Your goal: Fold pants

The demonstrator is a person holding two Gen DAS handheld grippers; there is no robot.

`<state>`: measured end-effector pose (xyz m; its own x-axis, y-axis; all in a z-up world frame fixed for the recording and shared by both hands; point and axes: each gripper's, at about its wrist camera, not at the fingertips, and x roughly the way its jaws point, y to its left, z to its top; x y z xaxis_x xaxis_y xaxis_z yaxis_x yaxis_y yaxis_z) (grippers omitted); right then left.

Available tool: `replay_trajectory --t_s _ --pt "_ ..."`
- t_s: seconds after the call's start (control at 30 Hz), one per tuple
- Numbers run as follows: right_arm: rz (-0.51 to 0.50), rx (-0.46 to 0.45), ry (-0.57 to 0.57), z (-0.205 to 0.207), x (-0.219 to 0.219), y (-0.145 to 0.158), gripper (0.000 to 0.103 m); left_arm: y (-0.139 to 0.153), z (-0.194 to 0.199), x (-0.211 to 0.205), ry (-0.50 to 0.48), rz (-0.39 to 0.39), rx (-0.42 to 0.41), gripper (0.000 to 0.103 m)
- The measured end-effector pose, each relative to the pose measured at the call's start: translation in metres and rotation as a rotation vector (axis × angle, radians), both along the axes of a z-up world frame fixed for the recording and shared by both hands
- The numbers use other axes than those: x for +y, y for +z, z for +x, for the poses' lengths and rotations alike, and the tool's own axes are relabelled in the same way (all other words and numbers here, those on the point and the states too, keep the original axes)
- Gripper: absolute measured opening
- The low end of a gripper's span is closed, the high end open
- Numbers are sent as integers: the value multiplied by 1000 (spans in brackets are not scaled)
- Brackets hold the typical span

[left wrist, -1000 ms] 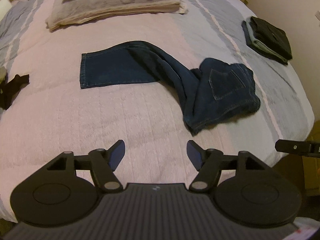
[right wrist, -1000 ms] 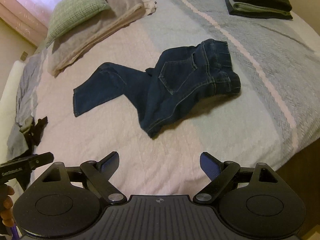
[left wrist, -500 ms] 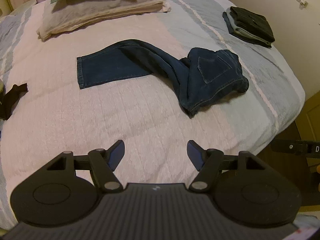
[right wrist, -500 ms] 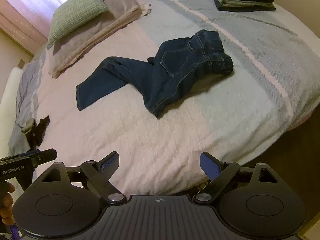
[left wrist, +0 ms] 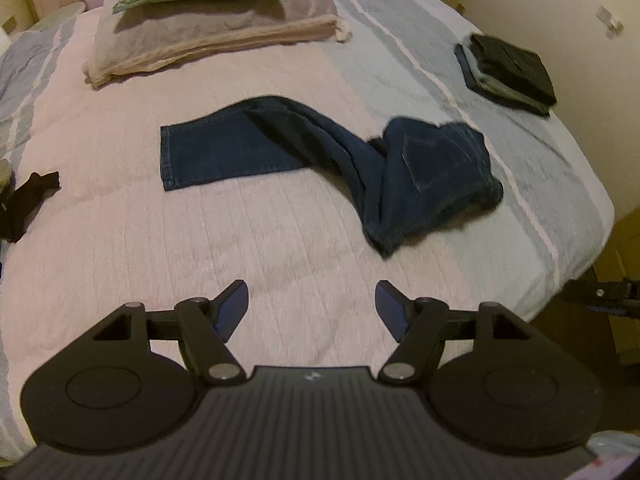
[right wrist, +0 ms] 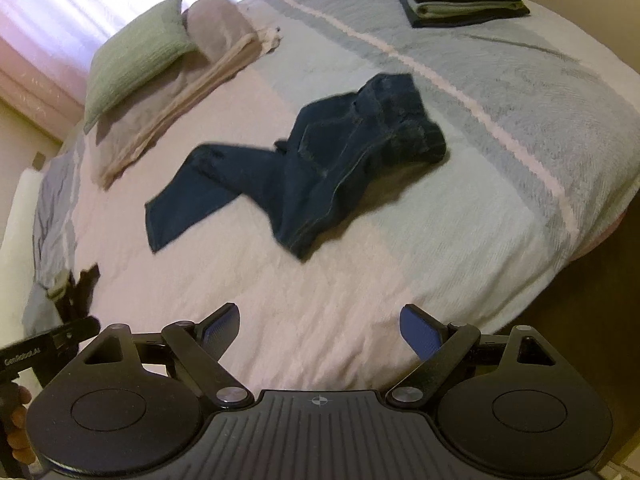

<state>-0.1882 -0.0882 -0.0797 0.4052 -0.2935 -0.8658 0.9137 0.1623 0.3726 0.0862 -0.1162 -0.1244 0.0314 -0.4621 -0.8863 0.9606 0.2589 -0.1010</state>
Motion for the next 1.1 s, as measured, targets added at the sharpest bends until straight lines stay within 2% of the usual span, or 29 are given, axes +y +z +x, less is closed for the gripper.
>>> replay_trajectory --t_s 0.3,0.4,0.47,0.6,0.8,0.9,1.0,1.1 --pt "-53 -68 -25 -56 -118 -12 85 -12 16 -74 188 -35 0 66" --pt "-47 -114 -25 -73 -169 -28 85 -21 21 -102 247 -52 20 66" --pt "-36 -110 -36 -83 -204 -43 84 -31 26 -122 274 -53 33 65" --pt "-24 -98 -51 -95 -266 -72 77 -59 47 -167 319 -35 52 60" --pt "-7 -146 -84 -101 -329 -119 72 -106 91 -249 346 -40 118 56" --pt "4 -170 -101 -99 -349 -143 72 -137 116 -294 364 -21 151 60" --pt "18 -166 -125 -95 -361 -160 72 -165 141 -329 393 4 139 68" --pt "-9 -154 -151 -91 -368 -170 72 -192 172 -353 453 44 126 69"
